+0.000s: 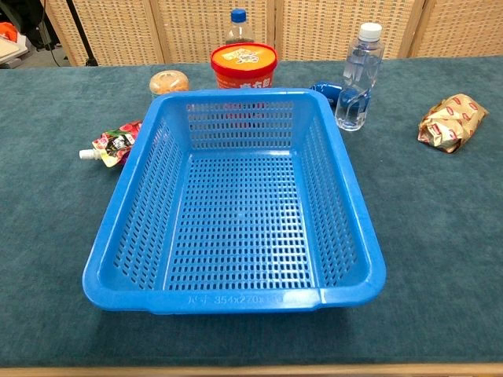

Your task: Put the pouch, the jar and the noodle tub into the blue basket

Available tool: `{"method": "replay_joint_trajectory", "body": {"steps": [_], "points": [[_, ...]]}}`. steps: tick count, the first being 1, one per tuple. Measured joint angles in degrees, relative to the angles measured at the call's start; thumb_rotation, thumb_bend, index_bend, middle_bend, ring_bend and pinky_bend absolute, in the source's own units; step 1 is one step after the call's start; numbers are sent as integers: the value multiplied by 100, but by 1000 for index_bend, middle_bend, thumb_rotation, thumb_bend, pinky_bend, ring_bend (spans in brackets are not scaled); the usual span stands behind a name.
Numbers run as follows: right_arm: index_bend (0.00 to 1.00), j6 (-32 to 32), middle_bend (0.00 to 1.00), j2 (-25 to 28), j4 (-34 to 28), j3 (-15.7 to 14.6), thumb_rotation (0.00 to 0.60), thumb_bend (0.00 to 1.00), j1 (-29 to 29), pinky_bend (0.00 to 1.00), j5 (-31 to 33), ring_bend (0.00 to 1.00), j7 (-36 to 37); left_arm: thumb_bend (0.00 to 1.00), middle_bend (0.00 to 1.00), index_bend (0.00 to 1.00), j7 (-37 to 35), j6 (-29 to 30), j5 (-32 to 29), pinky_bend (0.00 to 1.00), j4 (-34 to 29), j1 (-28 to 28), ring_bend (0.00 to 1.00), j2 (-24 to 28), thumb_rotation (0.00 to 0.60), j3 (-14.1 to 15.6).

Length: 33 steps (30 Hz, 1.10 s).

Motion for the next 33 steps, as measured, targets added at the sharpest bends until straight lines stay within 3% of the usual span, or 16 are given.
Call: {"method": "replay_joint_trajectory", "body": {"steps": [24, 33], "points": [[0, -50, 0, 1, -34, -5, 600, 143, 14, 0, 4, 0, 2, 252, 0, 0, 28, -120, -63, 46, -65, -38, 0, -7, 600, 24], [0, -38, 0, 61, -89, -5, 600, 143, 4, 0, -30, 0, 97, 249, 0, 50, 160, -490, -578, 66, -386, -221, 0, 82, 600, -167]]}}
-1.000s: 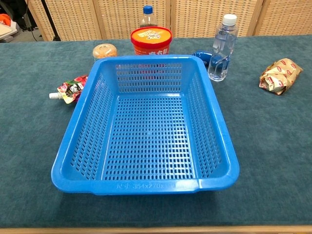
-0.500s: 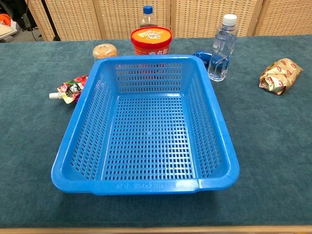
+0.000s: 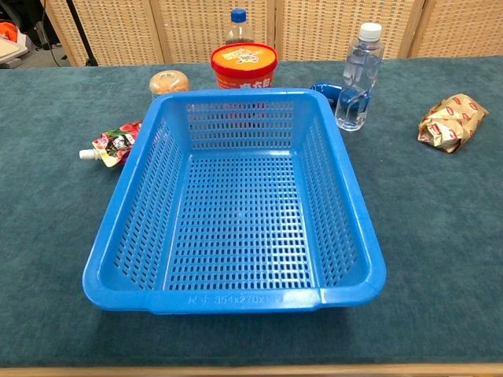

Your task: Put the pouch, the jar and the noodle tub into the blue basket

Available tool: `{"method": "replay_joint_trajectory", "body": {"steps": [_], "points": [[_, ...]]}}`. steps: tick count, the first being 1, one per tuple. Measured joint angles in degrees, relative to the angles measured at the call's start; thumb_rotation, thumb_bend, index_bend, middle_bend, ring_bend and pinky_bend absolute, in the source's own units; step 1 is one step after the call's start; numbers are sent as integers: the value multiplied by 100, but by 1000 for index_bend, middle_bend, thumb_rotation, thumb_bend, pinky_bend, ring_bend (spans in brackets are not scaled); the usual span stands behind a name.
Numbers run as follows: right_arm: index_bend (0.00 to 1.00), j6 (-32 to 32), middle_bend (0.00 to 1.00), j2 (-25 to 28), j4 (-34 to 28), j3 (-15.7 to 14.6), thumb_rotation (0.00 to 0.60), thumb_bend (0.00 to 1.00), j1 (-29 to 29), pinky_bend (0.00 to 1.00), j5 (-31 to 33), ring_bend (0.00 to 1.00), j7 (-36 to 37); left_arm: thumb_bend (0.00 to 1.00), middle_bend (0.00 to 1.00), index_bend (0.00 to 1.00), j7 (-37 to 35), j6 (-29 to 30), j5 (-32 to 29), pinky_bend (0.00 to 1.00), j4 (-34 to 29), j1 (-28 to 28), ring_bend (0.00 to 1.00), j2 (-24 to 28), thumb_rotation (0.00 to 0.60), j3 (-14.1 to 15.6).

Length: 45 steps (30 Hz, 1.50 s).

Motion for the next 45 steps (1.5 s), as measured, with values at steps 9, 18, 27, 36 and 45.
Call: {"method": "replay_joint_trajectory", "body": {"steps": [9, 18, 27, 36, 45], "points": [[0, 60, 0, 65, -44, -14, 600, 143, -29, 0, -86, 0, 171, 250, 0, 113, 385, -660, -595, 85, -263, -612, 0, 220, 600, -448], [0, 84, 0, 122, -24, 0, 600, 141, -49, 0, -109, 0, 393, 248, 0, 114, 1160, -1539, -1751, 98, -193, -1453, 0, 224, 600, -695], [0, 38, 0, 153, 37, 17, 600, 142, -45, 0, -89, 0, 625, 248, 0, 114, 1937, -1944, -2883, 116, 335, -2345, 0, -524, 600, -745], [0, 27, 0, 205, 89, 6, 600, 142, -48, 0, -172, 0, 949, 249, 0, 114, 2300, -2024, -3772, 116, 948, -2988, 0, -1235, 600, -798], [0, -3, 0, 244, 165, -7, 600, 143, -41, 0, -241, 0, 1251, 249, 0, 137, 2358, -1985, -3945, 129, 1323, -3414, 0, -1726, 600, -807]]}}
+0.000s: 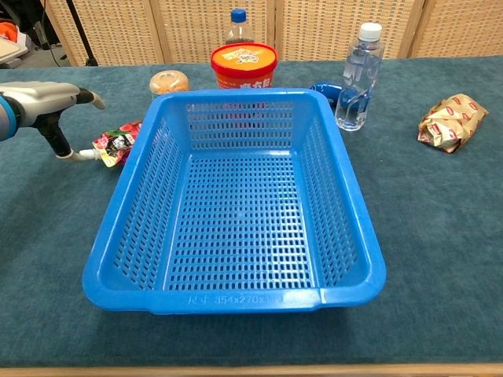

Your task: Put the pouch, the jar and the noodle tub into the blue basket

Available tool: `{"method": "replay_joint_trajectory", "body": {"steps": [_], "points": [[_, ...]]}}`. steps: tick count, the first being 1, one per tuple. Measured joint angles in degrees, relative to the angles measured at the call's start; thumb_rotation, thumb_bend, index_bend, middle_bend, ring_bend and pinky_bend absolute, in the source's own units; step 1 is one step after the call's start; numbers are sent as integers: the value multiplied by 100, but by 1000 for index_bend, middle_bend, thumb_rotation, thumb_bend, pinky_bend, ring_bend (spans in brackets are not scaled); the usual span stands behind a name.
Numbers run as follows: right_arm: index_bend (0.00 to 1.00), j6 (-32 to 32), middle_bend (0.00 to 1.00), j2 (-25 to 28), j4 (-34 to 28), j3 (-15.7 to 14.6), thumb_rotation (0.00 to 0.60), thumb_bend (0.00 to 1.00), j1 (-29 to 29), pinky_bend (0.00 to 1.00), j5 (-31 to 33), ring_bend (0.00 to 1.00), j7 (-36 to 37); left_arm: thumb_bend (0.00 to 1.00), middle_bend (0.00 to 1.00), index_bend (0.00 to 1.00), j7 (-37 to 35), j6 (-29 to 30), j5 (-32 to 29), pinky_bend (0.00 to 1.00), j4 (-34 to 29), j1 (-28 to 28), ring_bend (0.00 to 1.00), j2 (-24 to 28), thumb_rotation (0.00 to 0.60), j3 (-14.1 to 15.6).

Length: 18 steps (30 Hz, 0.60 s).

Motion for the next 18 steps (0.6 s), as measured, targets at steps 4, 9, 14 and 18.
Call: {"method": "replay_joint_trajectory", "body": {"steps": [4, 9, 14, 18], "points": [[0, -25, 0, 3, 19, -13, 600, 142, 12, 0, -29, 0, 80, 248, 0, 139, -60, -12, -6, 131, 92, -138, 0, -158, 600, -38], [0, -45, 0, 12, 71, -11, 600, 142, 20, 0, -34, 0, 233, 248, 0, 142, 13, -45, -88, 131, 195, -349, 0, -389, 600, -33], [0, -37, 0, 20, 101, -23, 600, 140, 23, 0, -89, 0, 331, 248, 0, 153, 53, -54, -208, 131, 355, -499, 0, -628, 600, -19], [0, -41, 0, 20, 101, -45, 600, 142, 29, 0, -128, 0, 359, 248, 0, 176, 76, -64, -265, 131, 562, -580, 0, -789, 600, 8]]}}
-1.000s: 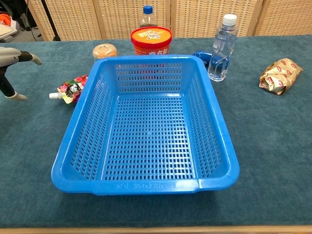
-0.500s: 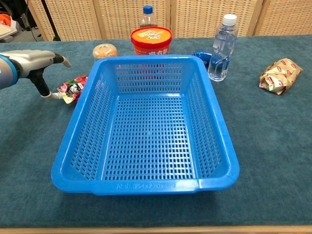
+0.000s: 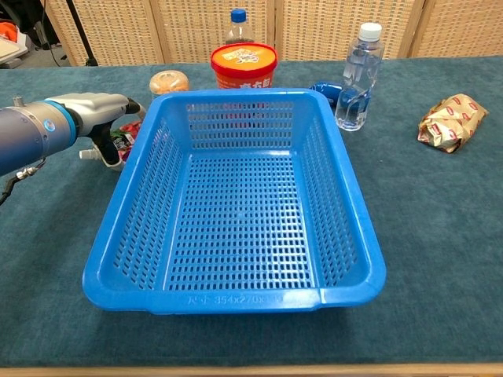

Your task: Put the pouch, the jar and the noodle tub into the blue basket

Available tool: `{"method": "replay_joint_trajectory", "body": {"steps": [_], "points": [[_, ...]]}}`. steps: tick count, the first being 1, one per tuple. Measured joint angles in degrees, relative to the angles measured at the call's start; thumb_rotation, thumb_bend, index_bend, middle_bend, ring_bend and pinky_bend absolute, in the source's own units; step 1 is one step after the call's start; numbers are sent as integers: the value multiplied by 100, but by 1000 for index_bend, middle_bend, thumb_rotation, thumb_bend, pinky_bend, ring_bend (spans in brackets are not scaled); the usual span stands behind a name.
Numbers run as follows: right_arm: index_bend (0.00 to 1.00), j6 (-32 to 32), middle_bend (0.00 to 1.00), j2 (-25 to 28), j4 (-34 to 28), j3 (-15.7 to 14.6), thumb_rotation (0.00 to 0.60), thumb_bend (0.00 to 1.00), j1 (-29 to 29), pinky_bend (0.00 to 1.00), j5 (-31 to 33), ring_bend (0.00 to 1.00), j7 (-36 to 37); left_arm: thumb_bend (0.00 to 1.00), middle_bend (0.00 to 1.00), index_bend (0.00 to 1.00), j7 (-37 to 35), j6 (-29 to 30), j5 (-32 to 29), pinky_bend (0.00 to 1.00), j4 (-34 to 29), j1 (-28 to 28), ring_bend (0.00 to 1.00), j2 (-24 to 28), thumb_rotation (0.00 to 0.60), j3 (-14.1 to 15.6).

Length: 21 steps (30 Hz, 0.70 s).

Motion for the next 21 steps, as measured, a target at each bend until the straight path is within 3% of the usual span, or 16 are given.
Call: {"method": "replay_joint_trajectory", "body": {"steps": [7, 11, 21], "points": [[0, -21, 0, -5, 19, -8, 600, 142, 11, 0, 3, 0, 38, 258, 0, 234, -75, -113, -81, 148, 528, -123, 0, -318, 600, -13], [0, -26, 0, -5, 37, -2, 600, 136, 13, 0, 22, 0, 69, 283, 12, 332, -143, -179, -63, 204, 770, -174, 29, -492, 600, -11], [0, -7, 0, 10, 65, 7, 600, 140, 4, 0, 33, 0, 136, 421, 339, 689, -343, 58, 377, 399, 1210, -141, 305, -852, 600, 87]]}}
